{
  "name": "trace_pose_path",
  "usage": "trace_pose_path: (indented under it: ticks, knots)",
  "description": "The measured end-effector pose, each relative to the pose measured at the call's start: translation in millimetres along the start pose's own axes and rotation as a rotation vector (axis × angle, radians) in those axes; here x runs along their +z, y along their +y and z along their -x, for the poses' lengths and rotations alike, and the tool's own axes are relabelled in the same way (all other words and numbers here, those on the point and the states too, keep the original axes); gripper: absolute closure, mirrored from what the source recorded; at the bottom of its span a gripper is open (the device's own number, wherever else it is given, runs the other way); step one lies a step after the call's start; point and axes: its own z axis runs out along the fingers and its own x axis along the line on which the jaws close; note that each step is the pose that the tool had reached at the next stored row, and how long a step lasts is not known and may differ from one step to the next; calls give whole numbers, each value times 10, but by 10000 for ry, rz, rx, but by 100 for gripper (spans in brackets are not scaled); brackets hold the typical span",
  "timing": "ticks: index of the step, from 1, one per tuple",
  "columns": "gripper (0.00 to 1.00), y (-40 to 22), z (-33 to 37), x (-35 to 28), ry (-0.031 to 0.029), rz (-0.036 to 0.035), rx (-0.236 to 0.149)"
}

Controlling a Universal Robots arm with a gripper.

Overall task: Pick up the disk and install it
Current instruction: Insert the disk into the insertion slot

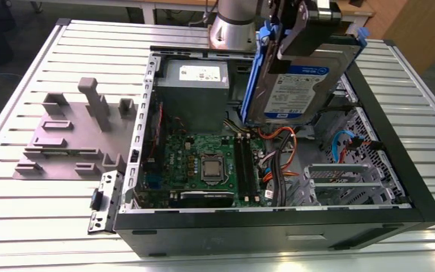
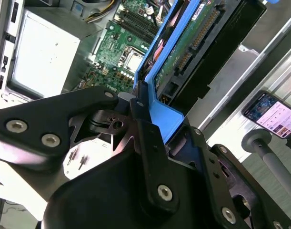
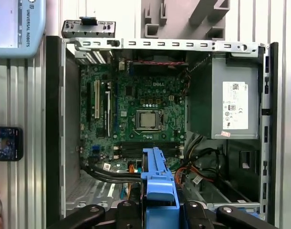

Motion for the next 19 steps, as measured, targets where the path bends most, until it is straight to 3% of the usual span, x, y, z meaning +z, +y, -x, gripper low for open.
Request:
trace_pose_path:
  ticks: [11, 19]
  knots:
    - [64, -57, -229, -3, 1, 0, 0]
    - [64, -83, -271, -1, 3, 0, 1]
